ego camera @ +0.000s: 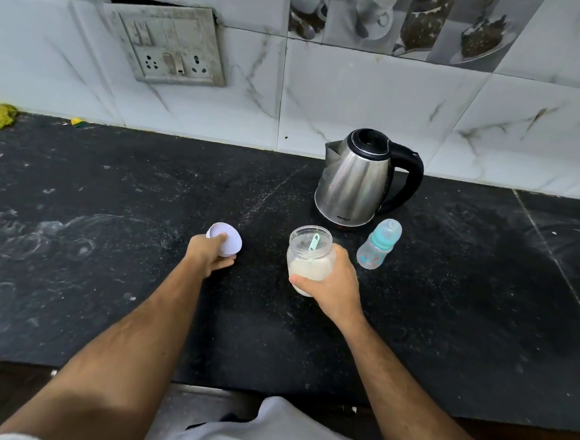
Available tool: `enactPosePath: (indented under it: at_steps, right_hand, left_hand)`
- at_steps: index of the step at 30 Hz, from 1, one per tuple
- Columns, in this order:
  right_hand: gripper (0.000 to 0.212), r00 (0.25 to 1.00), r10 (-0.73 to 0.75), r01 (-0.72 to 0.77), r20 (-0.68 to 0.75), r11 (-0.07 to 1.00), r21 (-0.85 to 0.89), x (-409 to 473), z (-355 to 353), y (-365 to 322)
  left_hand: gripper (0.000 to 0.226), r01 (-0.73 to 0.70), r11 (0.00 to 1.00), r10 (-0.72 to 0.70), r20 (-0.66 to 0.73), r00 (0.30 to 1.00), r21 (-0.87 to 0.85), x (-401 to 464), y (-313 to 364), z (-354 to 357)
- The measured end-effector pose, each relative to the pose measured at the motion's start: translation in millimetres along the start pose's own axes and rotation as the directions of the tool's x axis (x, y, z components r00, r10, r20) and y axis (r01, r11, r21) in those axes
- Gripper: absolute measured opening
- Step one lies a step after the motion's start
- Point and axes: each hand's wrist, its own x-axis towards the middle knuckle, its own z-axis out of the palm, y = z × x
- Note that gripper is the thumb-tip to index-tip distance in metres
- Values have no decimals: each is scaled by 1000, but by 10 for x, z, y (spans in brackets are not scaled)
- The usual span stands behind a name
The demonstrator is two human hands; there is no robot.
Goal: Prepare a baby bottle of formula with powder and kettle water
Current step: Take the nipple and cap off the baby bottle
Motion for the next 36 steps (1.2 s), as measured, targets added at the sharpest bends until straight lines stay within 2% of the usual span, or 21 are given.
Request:
enactPosePath:
  at_steps: [3,6,10,13,17,20,22,24,26,28,30,32,34,36]
  right_hand:
    - [71,1000,3,-3,-2,1000,-8,15,21,7]
    - [69,1000,9,-10,-13,1000,-13,0,26,-13]
    - [77,1000,29,-29,-7,999,-39,-4,74,15]
    - [79,999,35,-35,-7,999,-22,-32,83,12]
    - [78,1000,17,-17,-6,1000,1,-64,98,-13]
    - [70,1000,18,-18,17,999,36,-75,105,-14]
    - [66,999,12,-14,33,998,61,-66,123,-24]
    - [59,998,-23,19,56,998,64,-41,164,-36]
    - [45,996,-50,45,73,997,67,-15,216,-59]
    - [37,995,-29,21,92,996,88,-21,229,-129]
    - [45,993,-24,11,119,994,110,-13,241,-174]
    - [54,989,-16,1,145,994,105,0,271,-202]
    - [61,986,1,-18,170,995,102,36,328,-223]
    - [78,982,10,-30,190,995,99,86,409,-230]
  left_hand:
    - [44,-39,946,81,-116,990,320,77,13,-45]
    - [38,-60,782,206,-166,964,620,64,33,-61]
    - [48,-15,604,314,-221,923,797,36,31,-30]
    - [52,-27,531,371,-204,906,847,41,-14,-13]
    - [57,-74,510,414,-170,894,857,67,-32,-46]
    - [50,-120,512,461,-155,874,850,27,-23,-113]
    - [42,-190,515,524,-131,842,836,-24,-27,-160]
    - [35,-326,534,585,-62,808,780,-99,-36,-162]
    - [27,-478,628,582,37,813,614,-231,-57,-94]
    - [22,-525,745,505,167,847,410,-368,-100,9]
    - [28,-515,792,422,316,850,327,-442,-162,74]
    - [32,-529,790,386,420,821,309,-477,-217,80]
    - [30,-545,788,393,447,803,287,-472,-251,65]
    - [31,-549,793,417,422,805,264,-487,-260,42]
